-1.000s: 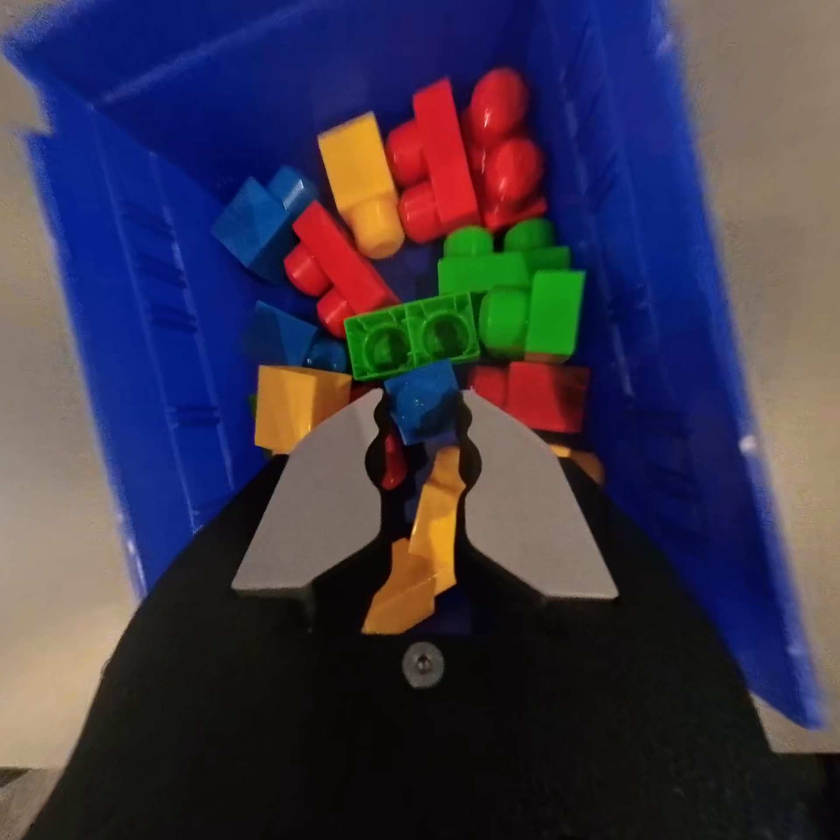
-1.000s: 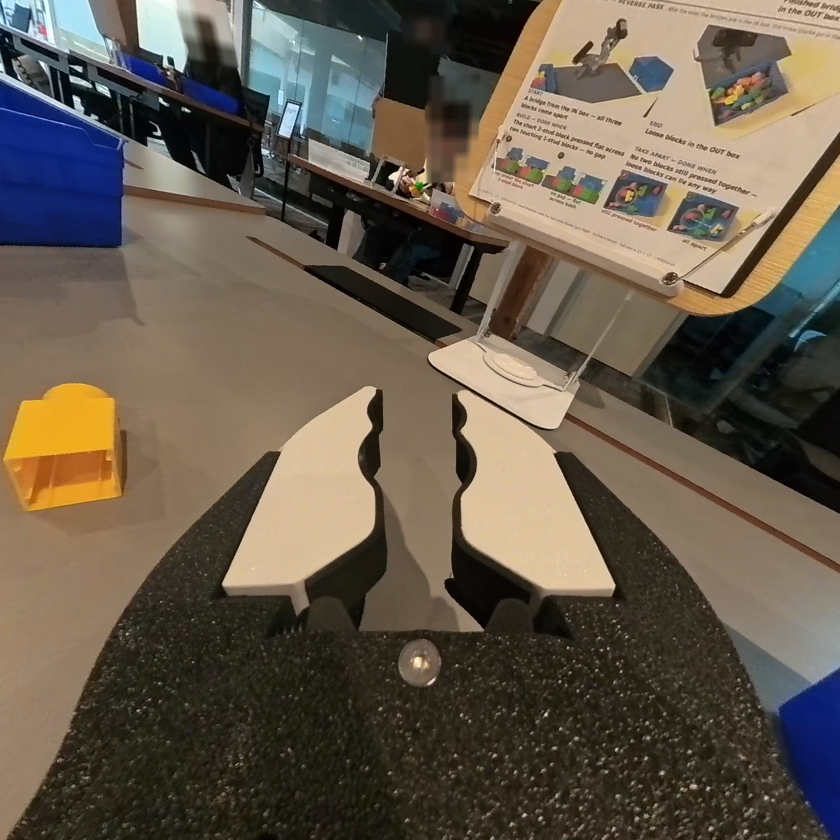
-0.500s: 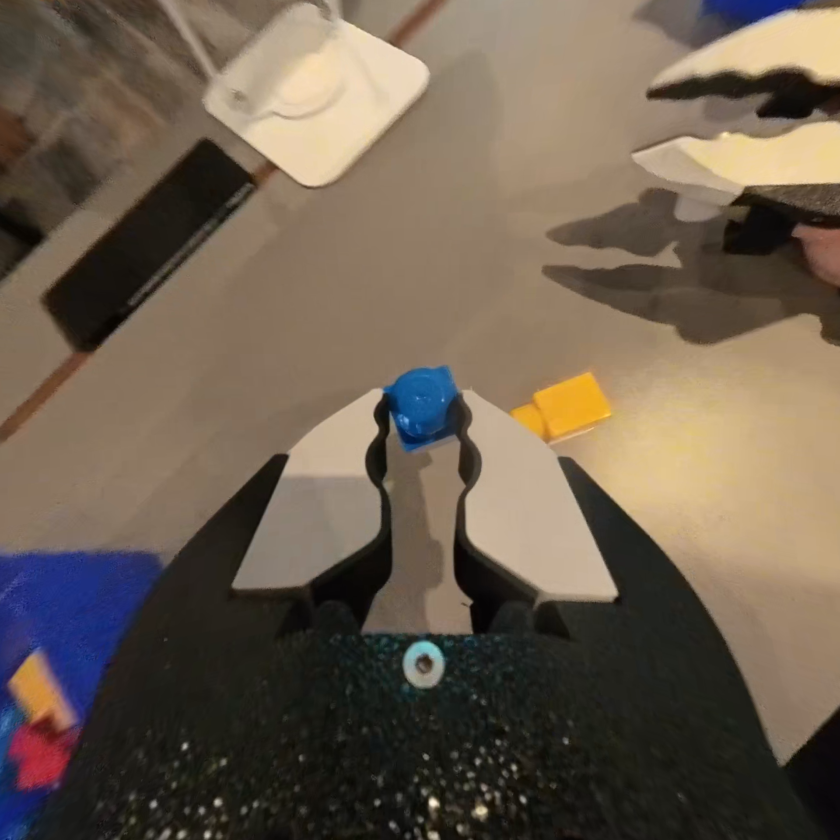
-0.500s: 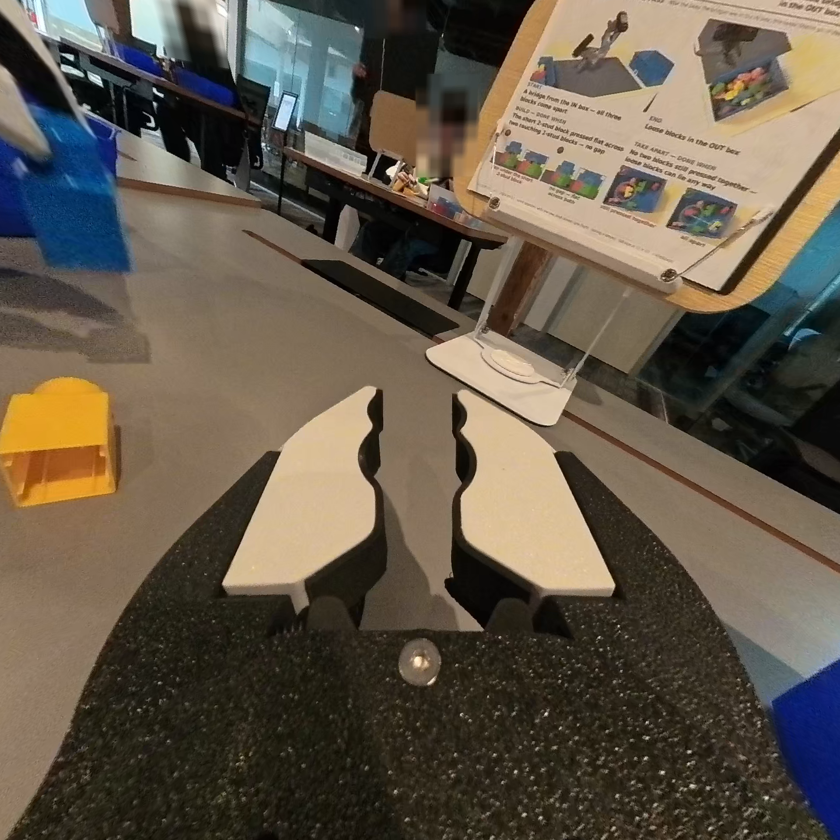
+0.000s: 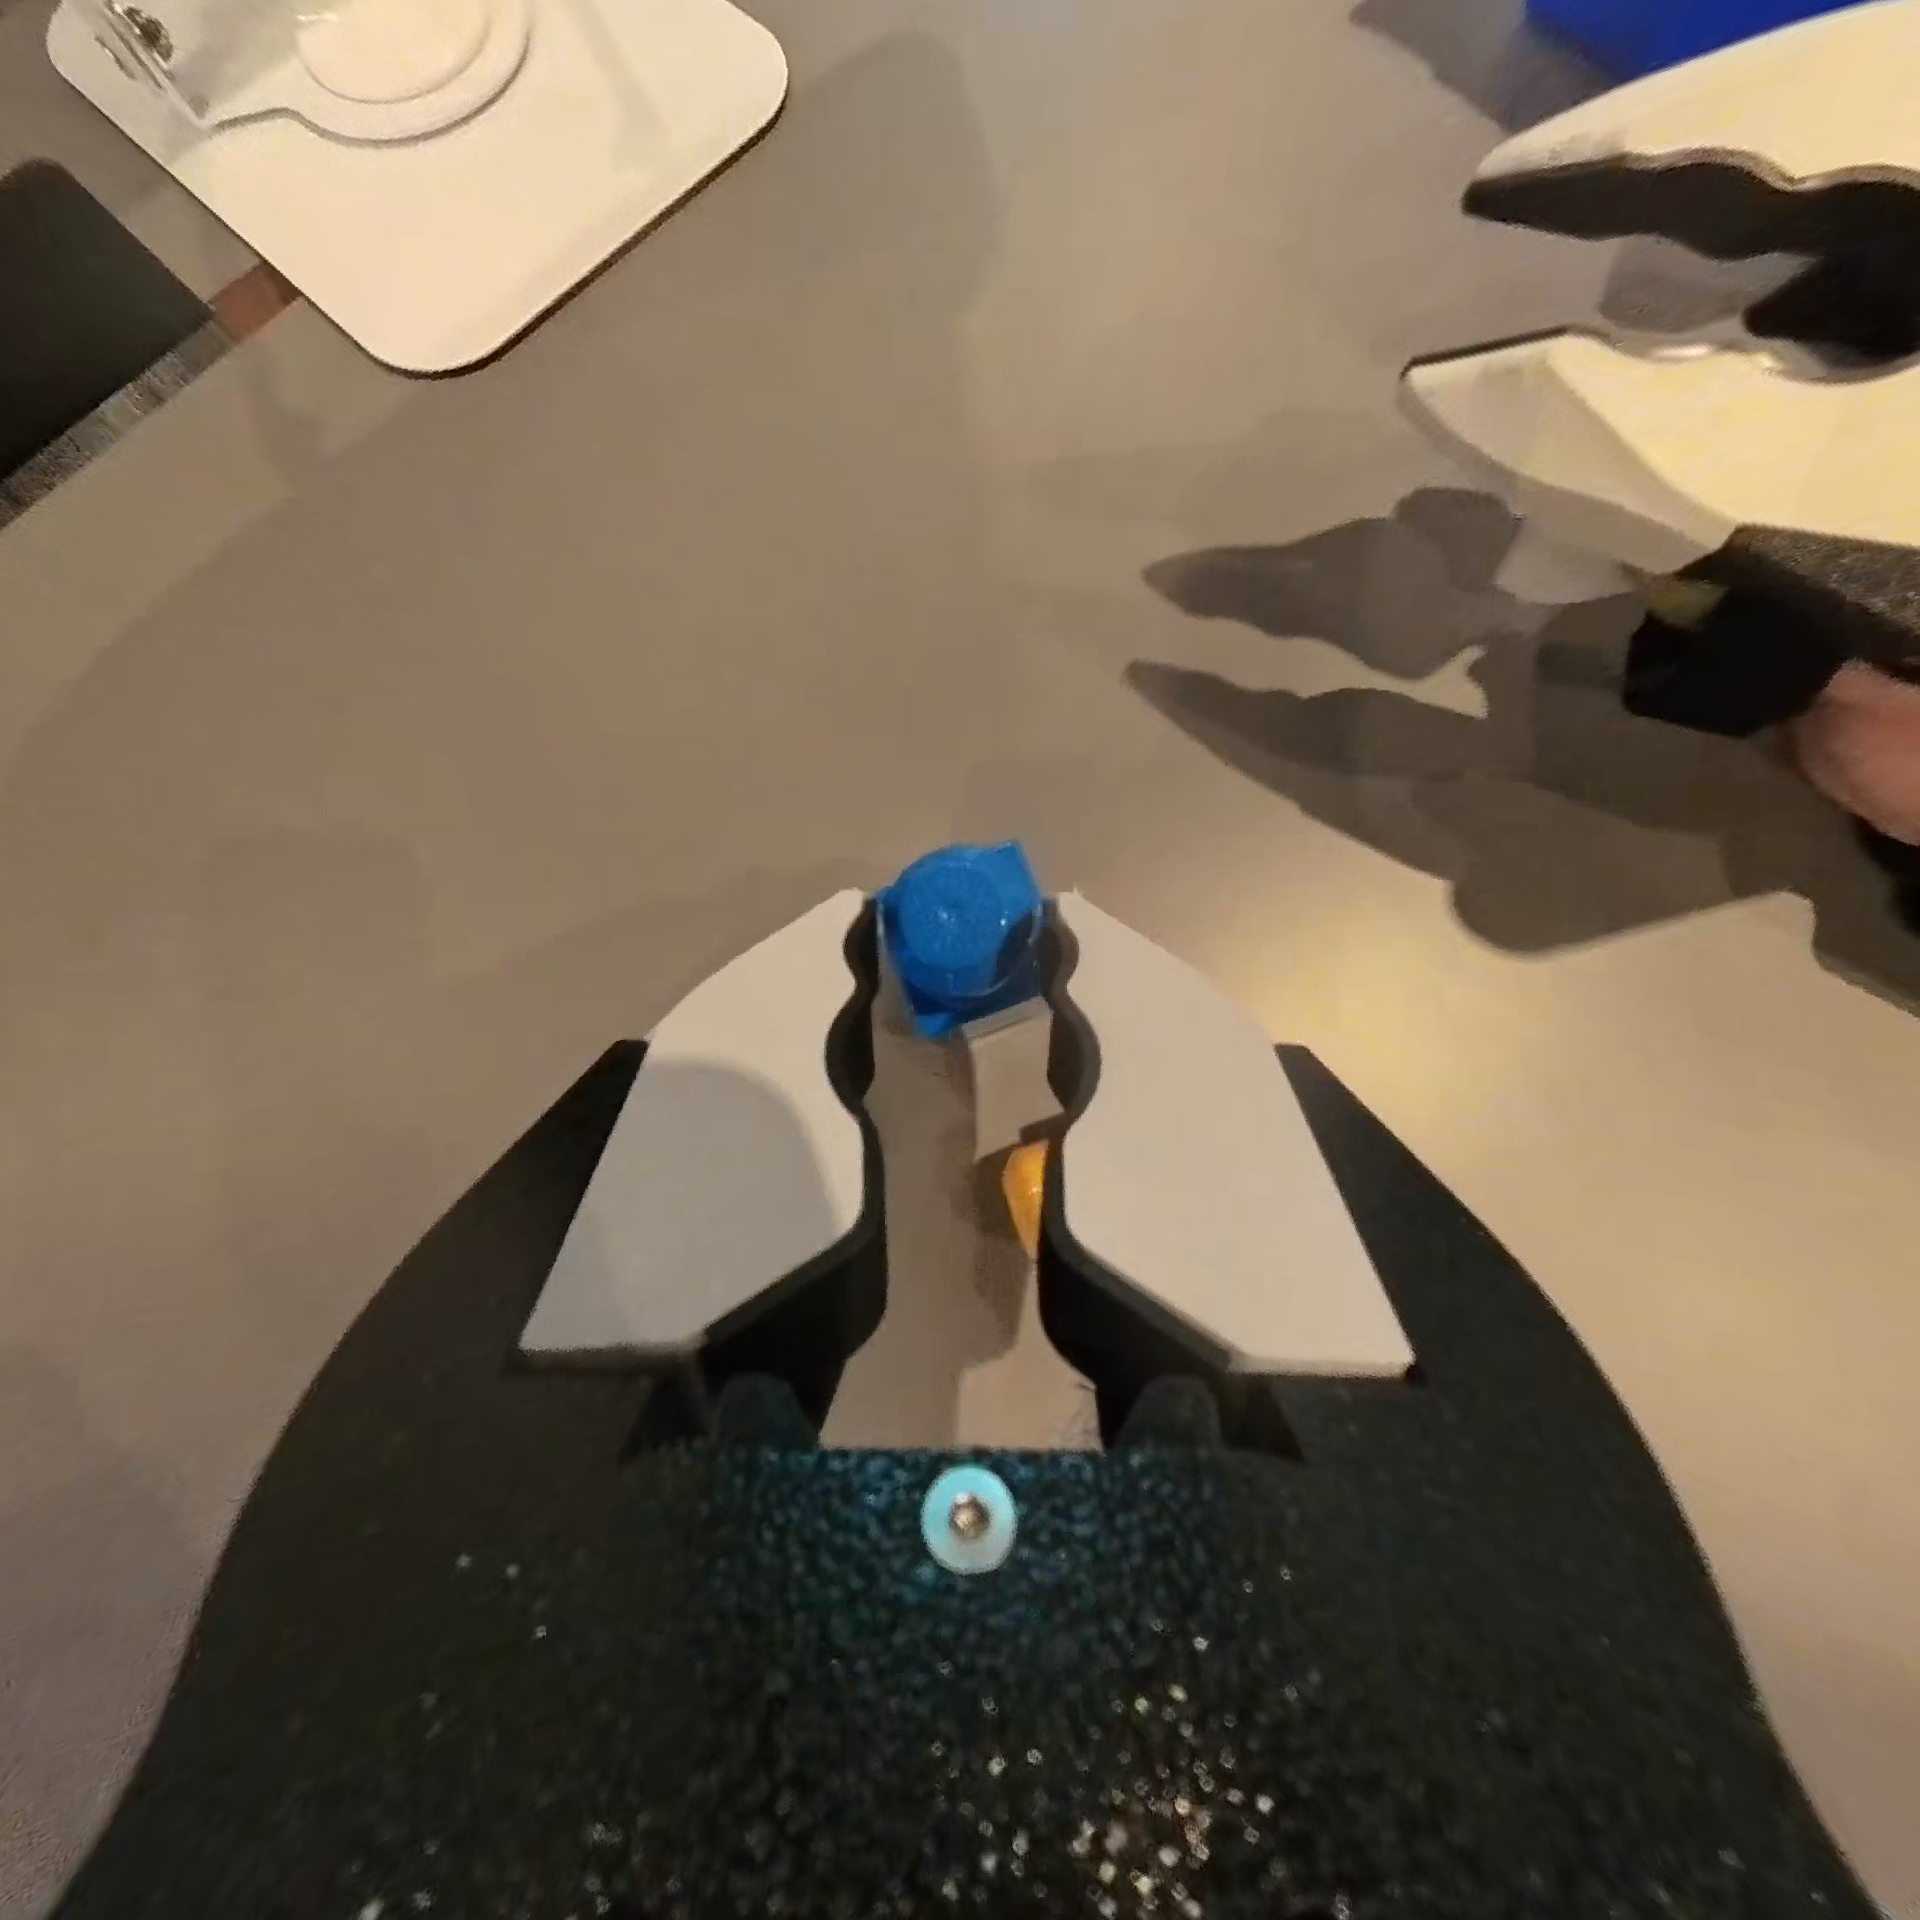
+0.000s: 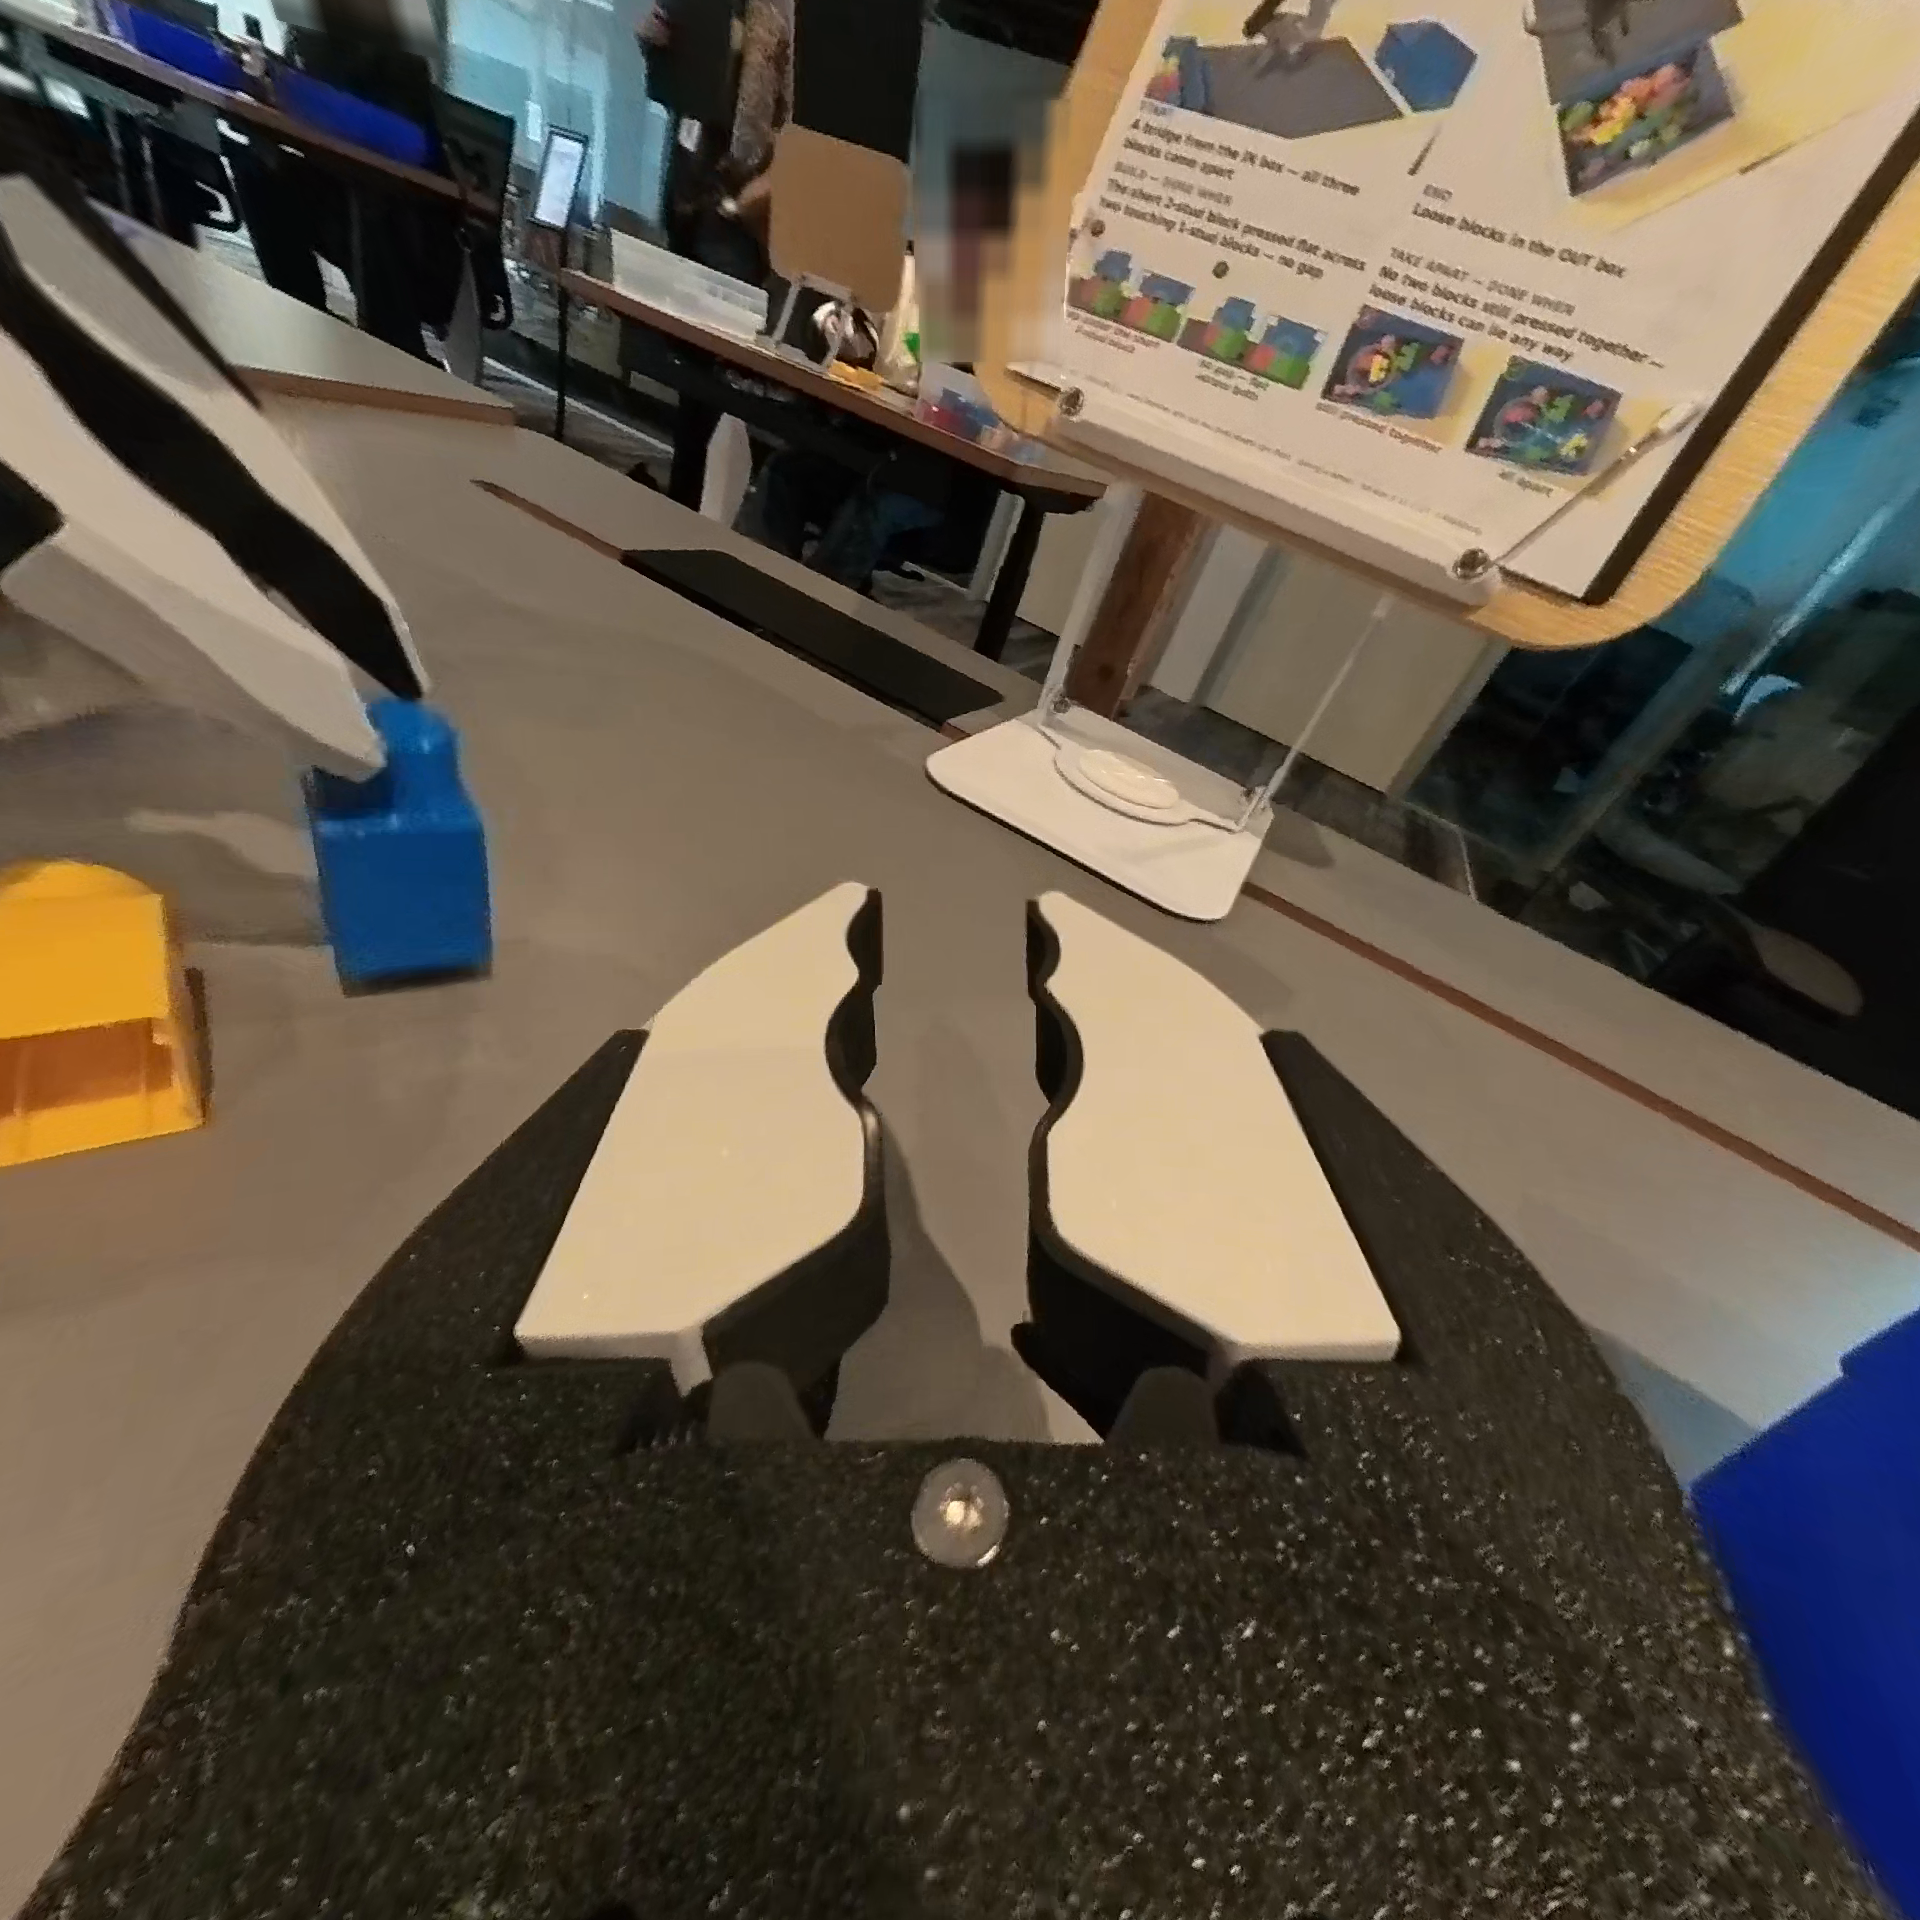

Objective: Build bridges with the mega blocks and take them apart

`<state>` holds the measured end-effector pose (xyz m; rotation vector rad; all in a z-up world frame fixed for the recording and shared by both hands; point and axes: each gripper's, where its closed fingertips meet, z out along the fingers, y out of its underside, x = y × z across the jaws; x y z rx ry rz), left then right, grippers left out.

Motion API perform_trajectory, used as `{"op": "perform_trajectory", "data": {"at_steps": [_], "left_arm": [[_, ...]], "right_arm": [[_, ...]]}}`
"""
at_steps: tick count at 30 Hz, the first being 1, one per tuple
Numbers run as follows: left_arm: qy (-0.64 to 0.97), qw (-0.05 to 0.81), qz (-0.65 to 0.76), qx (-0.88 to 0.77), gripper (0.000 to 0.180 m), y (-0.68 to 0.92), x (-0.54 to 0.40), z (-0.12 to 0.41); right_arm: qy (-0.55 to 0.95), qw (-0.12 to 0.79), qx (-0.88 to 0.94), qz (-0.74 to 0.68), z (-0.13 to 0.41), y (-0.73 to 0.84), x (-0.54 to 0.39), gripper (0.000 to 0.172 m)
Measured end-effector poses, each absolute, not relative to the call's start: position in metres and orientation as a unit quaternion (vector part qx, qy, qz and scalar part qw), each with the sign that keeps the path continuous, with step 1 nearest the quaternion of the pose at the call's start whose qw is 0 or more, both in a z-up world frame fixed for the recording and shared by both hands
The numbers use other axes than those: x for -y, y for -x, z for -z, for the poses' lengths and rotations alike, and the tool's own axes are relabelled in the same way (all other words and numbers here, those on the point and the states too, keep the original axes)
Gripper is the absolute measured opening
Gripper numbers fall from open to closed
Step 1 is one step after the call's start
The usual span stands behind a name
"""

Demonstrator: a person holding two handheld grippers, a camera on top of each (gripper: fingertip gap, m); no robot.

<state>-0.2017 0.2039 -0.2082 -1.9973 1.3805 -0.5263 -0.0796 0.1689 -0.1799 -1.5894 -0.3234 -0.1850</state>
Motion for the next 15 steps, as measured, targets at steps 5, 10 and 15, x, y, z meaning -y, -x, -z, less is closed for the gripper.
{"op": "perform_trajectory", "data": {"at_steps": [5, 10, 15], "left_arm": [[0.747, 0.348, 0.193, -0.533, 0.063, 0.207, -0.200, 0.206], [0.726, 0.425, 0.196, -0.503, 0.052, 0.254, -0.202, 0.155], [0.738, 0.484, 0.151, -0.444, 0.045, 0.351, -0.226, 0.097]], "right_arm": [[0.715, 0.682, 0.137, 0.065, 0.181, 0.079, -0.168, 0.021], [0.714, 0.683, 0.142, 0.060, 0.180, 0.081, -0.169, 0.021], [0.713, 0.686, 0.135, 0.054, 0.179, 0.081, -0.169, 0.021]]}}
